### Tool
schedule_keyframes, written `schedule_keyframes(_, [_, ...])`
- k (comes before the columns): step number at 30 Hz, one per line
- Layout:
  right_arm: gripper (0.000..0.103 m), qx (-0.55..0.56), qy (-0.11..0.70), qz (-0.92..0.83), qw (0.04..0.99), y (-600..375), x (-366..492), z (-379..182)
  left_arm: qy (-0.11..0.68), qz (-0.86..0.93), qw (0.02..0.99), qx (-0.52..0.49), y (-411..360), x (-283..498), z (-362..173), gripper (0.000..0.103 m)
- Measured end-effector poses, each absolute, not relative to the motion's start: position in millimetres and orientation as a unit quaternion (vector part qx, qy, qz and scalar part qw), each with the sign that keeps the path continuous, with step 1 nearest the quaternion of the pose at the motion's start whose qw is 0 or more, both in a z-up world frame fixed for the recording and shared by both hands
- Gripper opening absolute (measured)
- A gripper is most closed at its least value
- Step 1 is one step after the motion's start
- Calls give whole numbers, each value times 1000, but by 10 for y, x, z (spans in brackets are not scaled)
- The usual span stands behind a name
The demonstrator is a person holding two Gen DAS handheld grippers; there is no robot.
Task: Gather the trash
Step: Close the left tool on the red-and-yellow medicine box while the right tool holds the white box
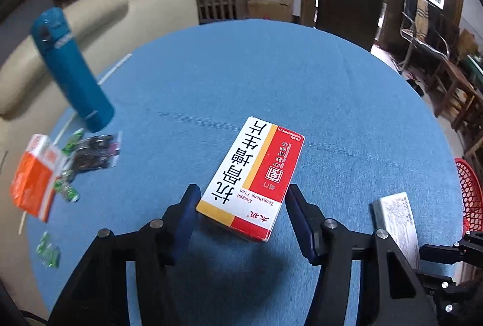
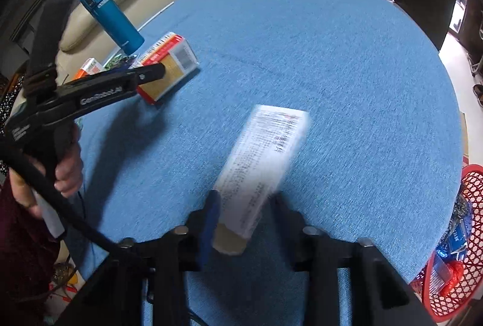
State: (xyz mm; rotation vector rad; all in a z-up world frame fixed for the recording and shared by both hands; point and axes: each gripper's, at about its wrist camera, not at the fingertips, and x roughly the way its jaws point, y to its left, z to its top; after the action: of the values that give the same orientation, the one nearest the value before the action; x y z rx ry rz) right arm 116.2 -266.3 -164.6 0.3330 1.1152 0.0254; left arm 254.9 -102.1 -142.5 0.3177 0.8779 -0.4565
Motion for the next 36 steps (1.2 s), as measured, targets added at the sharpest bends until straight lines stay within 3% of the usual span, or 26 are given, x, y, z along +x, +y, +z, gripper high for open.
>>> schedule_keyframes(7, [37, 164, 542, 7, 824, -2645, 1092, -1716, 396, -198, 882, 159, -923, 2265, -1288, 60])
schedule_keyframes(9, [44, 173, 542, 2, 822, -2683, 1076, -1697, 390, -193, 886, 159, -885, 2211, -1259, 60])
schedule_keyframes(10, [52, 181, 544, -1, 819, -2708, 1084, -1690, 386, -190, 888, 160, -874, 2209, -1240, 60])
schedule_keyframes(11, [68, 199, 547, 1, 813, -2742, 1091, -1684, 382, -188, 891, 160, -865, 2187, -1221, 60])
schedule_keyframes(12, [70, 213, 546, 3, 810, -2782, 1089, -1683, 379, -187, 893, 158, -849, 2170, -1204, 60])
schedule_keyframes(16, [70, 232, 540, -2, 809, -2748, 1210, -1641, 372, -177, 898, 153, -784, 2093, -1151, 60])
schedule_keyframes(23, [70, 163, 549, -36, 819, -2524, 1438, -1742, 374, -157, 902, 151, -703, 2077, -1149, 60])
schedule_keyframes(26, [53, 114, 542, -52, 831, -2406, 1450, -1738, 373, -151, 904, 147, -680, 2055, -1128, 60])
schedule_keyframes(36, [50, 124, 525, -31, 841, -2479, 1208, -1637, 370, -140, 906, 146, -700, 1874, -1035, 60])
